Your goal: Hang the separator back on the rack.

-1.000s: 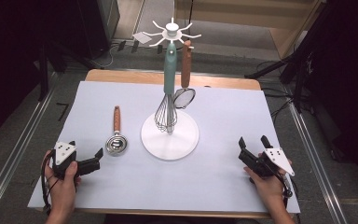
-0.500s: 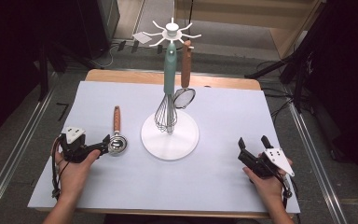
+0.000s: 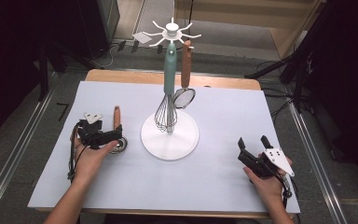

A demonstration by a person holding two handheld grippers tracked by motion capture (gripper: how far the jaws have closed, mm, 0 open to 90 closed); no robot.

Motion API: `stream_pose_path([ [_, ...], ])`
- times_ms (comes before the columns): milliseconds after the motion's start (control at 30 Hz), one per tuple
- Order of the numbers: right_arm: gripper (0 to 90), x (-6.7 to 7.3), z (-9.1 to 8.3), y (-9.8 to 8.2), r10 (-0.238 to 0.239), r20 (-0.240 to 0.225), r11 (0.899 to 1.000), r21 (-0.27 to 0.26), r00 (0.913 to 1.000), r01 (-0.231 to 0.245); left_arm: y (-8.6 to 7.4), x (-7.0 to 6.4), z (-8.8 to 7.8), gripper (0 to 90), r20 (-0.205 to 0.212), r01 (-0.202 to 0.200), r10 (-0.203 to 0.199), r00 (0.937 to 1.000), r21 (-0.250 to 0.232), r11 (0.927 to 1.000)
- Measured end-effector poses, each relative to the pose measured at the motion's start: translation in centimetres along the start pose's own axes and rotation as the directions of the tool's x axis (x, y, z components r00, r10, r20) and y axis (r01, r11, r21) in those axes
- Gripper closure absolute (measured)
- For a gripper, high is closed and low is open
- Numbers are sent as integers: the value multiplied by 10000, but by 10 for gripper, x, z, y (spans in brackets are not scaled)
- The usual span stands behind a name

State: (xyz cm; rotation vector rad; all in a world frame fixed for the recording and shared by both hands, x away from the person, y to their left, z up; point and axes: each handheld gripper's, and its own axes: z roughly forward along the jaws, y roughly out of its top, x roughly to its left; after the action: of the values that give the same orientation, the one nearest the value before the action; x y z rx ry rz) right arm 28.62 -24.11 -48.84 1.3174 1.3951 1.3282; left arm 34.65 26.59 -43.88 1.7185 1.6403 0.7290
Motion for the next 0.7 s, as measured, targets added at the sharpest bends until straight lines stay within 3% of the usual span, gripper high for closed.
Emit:
stream_pose_path([
  [133, 139, 0, 0, 0, 9, -14, 10000, 16, 10000, -9, 3, -3, 10, 143, -251, -84, 91, 9996, 289, 9995],
  [267, 141, 0, 0, 0, -4, -19, 10000, 15, 10000, 4, 3, -4, 19, 172, -257, 72, -59, 9997, 508, 9987],
  [467, 144, 0, 0, 0, 27, -10, 10000, 38, 10000, -27, 3, -3, 28, 309, -278, 390, -371, 9989, 681, 9969],
  [700, 146, 0, 0, 0, 52, -13, 10000, 37, 10000, -52, 14, -5, 33, 444, -394, 412, -351, 9986, 1663, 9852],
])
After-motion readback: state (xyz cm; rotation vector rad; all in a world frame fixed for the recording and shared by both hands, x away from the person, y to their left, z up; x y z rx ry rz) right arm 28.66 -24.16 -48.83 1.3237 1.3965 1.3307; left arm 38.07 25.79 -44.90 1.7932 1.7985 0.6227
